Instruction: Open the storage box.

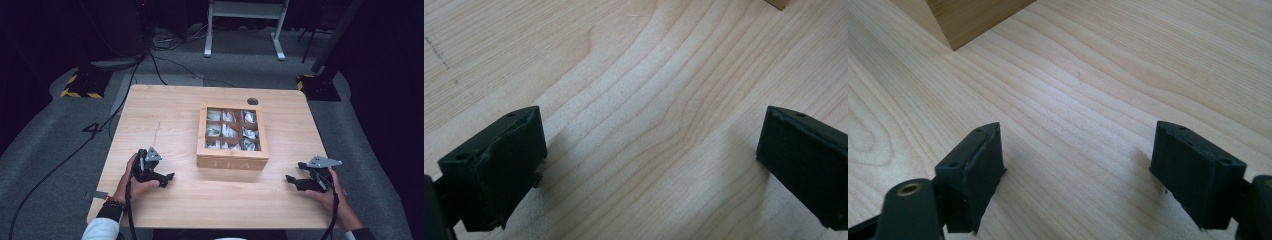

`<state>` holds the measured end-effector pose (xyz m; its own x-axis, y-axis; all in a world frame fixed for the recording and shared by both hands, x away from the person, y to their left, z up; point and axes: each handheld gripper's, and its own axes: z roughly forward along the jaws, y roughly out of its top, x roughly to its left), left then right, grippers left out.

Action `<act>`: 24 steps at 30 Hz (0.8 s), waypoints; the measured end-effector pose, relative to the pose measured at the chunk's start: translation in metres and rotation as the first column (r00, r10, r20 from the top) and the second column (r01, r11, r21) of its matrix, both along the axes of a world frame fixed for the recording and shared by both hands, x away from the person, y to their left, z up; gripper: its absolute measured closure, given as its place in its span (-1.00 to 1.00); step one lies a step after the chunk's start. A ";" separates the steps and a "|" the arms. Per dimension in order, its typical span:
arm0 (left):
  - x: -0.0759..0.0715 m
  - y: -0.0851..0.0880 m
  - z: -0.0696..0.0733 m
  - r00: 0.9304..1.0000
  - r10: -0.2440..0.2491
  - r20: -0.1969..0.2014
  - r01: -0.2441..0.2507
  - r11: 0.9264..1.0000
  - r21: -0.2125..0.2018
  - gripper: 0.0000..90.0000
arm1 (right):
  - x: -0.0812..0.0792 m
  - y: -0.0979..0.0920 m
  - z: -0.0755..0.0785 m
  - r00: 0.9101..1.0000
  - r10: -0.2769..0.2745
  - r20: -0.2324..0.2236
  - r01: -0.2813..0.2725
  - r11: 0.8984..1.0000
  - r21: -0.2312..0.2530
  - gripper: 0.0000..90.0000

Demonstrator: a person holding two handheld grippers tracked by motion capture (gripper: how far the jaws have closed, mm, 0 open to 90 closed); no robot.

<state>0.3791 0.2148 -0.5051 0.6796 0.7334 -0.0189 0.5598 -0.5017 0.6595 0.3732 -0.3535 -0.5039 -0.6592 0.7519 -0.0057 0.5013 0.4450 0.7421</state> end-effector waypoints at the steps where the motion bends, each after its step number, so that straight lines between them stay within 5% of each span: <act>1: 0.000 0.000 0.000 1.000 -0.001 0.003 0.001 1.000 0.002 -1.00 | 0.000 0.000 0.000 1.000 0.002 -0.001 -0.002 1.000 0.000 -0.55; 11: -0.008 0.005 -0.001 1.000 0.010 0.006 -0.010 1.000 -0.004 -0.99 | 0.003 0.001 0.005 1.000 0.010 -0.016 -0.010 1.000 0.009 -0.45; 14: -0.009 0.005 -0.001 1.000 0.012 0.005 -0.012 1.000 -0.004 -0.99 | 0.005 0.004 0.013 1.000 0.022 0.005 -0.023 0.999 0.046 -0.39; 24: -0.008 0.006 -0.001 1.000 0.005 0.005 -0.005 1.000 -0.004 -0.99 | 0.015 0.032 0.043 0.990 0.119 0.069 -0.123 0.991 0.055 -0.31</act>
<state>0.3711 0.2207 -0.5057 0.6762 0.7365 -0.0182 0.5586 -0.4964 0.6645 0.3885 -0.3211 -0.4608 -0.7449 0.6671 -0.0097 0.3958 0.4535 0.7985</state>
